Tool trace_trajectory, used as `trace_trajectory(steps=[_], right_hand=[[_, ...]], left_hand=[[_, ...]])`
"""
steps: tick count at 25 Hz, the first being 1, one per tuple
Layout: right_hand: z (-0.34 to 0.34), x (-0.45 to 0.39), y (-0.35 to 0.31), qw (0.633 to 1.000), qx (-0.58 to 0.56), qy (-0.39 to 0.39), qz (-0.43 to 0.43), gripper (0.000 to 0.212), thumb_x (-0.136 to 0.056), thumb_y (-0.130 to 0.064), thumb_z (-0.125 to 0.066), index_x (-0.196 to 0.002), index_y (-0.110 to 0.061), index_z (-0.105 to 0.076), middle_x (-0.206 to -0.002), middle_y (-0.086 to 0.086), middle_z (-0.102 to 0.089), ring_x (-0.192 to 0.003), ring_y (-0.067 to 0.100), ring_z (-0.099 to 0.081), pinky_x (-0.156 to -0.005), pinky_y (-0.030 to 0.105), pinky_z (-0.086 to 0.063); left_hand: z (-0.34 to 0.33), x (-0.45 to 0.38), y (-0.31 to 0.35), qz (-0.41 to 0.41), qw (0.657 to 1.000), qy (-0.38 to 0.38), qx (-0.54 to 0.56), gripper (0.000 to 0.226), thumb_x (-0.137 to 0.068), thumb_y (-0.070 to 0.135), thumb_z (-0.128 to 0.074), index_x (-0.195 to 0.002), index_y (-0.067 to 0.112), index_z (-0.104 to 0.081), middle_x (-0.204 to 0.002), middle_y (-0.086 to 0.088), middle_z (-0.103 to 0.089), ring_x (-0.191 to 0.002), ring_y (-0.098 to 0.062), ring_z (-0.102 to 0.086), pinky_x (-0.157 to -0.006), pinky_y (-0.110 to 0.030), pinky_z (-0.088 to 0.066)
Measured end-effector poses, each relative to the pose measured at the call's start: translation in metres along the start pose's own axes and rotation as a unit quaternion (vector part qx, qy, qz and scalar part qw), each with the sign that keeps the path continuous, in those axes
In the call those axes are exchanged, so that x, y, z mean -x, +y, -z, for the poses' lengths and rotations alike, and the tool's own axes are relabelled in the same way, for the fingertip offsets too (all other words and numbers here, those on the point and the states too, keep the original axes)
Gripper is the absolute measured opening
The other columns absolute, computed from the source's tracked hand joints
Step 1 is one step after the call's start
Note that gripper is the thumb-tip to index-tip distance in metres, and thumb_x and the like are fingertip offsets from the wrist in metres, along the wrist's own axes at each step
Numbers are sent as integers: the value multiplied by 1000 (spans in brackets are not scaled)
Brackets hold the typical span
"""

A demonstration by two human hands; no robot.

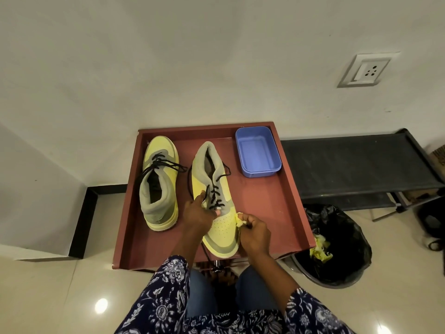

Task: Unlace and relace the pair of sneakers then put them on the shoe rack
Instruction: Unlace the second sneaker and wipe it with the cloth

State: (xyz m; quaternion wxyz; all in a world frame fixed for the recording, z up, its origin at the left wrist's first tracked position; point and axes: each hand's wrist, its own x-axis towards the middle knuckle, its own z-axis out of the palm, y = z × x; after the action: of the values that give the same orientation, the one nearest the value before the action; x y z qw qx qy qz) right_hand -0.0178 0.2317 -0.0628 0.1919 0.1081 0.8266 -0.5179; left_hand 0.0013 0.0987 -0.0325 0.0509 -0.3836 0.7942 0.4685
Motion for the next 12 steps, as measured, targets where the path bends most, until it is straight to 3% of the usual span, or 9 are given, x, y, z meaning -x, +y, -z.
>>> trace_trajectory(steps=[3,12], right_hand=[[-6,-21,-10,999,-35,-19,-14,33,-81,4,-54,-103,-14,-71,-103,2,-72,-95,16,-65,-93,36,-53],[-16,-59,-39,991,-49,-123,-14,37,-87,3,-46,-115,-11,-65,-112,6,-68,-103,21,-64,-94,39,-52]], left_hand=[[0,0,0,-3,1000,-1,5,74,-77,21,-72,-141,17,-36,-128,-18,-44,-117,-32,-47,-100,-34,-39],[0,-2,1,11,1000,-2,10,73,-78,21,-72,-141,21,-35,-127,-16,-41,-116,-32,-48,-98,-36,-41]])
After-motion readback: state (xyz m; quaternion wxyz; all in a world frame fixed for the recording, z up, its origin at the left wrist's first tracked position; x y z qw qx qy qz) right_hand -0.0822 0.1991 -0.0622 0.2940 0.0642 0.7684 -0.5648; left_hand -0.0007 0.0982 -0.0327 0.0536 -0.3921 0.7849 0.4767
